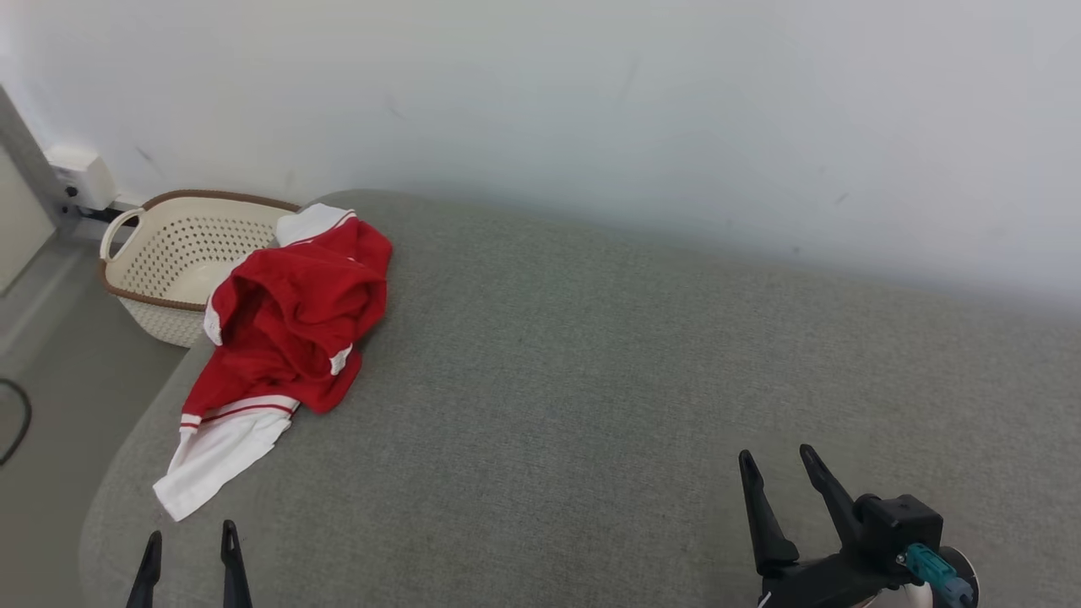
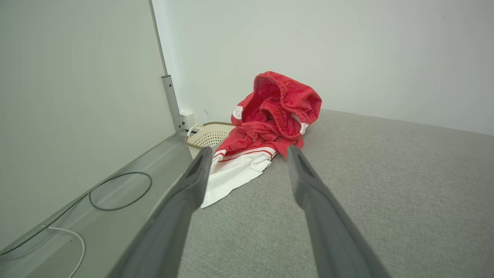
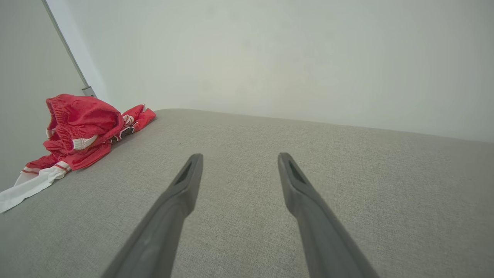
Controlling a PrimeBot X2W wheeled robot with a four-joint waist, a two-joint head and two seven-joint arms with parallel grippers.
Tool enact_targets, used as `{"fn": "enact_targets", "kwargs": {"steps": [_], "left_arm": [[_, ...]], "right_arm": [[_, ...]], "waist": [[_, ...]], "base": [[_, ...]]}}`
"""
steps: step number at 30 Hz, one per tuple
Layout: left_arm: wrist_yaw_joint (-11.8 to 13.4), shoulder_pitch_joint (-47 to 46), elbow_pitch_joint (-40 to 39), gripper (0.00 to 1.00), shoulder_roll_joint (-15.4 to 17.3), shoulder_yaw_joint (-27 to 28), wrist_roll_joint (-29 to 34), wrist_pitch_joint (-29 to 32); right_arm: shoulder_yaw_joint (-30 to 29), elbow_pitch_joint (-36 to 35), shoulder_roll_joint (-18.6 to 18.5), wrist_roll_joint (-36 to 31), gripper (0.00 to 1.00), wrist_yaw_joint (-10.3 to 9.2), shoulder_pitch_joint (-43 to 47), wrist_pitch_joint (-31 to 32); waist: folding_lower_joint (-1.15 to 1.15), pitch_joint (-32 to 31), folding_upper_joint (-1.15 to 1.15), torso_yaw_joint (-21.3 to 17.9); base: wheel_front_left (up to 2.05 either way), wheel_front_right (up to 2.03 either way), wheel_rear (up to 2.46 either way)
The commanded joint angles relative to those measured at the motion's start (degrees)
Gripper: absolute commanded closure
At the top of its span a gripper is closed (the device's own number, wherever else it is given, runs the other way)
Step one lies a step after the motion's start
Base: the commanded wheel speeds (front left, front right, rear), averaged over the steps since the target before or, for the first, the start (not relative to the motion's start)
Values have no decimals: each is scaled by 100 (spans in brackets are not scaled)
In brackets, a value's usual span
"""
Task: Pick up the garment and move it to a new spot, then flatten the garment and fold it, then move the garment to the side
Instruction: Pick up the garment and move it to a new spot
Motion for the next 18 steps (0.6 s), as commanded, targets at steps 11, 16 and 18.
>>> {"fn": "enact_targets", "kwargs": {"steps": [11,16,18], "left_arm": [[51,135,-41,0,47,-12,-122,23],[61,140,-60,0,72,-9,-137,40],[61,141,-56,0,83,-9,-151,45]], "right_arm": [[111,6,9,121,0,4,43,-43],[140,35,10,136,0,4,19,-74],[166,50,8,154,0,4,-5,-71]], "waist": [[0,-10,0,554],[0,-1,0,579],[0,7,0,548]], "base": [[0,0,0],[0,0,0],[0,0,0]]}}
